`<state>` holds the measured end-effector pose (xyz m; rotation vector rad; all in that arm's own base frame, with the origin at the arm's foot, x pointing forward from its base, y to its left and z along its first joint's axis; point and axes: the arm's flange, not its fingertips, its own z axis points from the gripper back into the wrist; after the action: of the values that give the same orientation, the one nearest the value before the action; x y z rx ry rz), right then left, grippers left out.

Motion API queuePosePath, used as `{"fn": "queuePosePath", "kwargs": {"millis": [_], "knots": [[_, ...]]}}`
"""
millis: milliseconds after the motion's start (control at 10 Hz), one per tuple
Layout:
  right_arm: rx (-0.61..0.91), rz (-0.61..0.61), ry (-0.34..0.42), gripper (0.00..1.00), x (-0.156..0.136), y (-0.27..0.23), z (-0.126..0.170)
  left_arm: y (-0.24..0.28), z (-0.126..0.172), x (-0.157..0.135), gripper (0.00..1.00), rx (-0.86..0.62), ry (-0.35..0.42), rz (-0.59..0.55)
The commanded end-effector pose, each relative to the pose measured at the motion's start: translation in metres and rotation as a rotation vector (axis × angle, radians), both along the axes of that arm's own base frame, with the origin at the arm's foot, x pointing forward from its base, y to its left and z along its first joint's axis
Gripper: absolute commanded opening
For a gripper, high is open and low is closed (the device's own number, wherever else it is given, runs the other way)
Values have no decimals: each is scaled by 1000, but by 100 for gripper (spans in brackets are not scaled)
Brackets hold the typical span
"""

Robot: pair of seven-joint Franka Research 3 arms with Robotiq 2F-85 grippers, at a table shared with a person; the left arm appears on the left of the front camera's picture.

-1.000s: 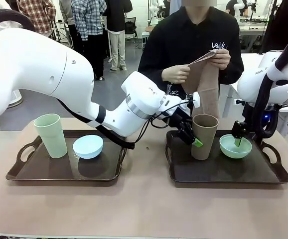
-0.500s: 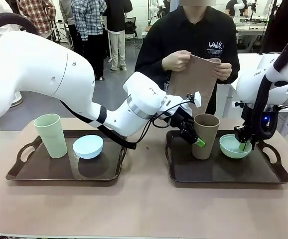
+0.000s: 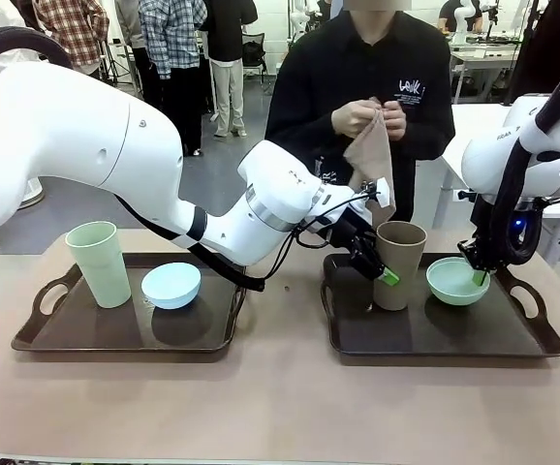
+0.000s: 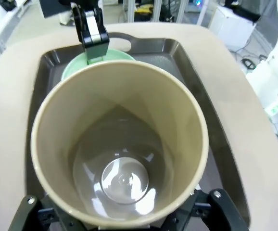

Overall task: Set up a tray with a mat and arrange the tableware.
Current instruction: Pick up the Picnic Bowl and Reusable plastic cup from the Handle tray in front of the human's position and hold them in the air.

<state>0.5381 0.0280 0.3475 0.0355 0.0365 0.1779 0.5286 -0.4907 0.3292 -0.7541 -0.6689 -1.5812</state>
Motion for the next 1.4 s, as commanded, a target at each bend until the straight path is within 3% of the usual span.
{"fn": "queuePosePath", "kwargs": {"millis": [0,100,300,800,900,1000,1300], "knots": [[-43,-18,1,0,0,-1,-7,6,4,-6,0,7,29,0],[-24,-24,-18,0,0,0,-1,10,7,-10,0,8,38,0],[73,20,-35,0,-20,4,38,23,40,-38,0,-5,69,-38],[136,146,-198,0,-140,12,175,58,172,-130,0,-3,2,-35],[134,127,-218,0,-146,10,183,61,182,-139,0,15,-35,-15],[125,133,-164,0,-116,16,168,40,162,-109,0,-28,-11,-50],[125,133,-164,0,-116,16,168,40,162,-109,0,-28,-11,-50]]}}
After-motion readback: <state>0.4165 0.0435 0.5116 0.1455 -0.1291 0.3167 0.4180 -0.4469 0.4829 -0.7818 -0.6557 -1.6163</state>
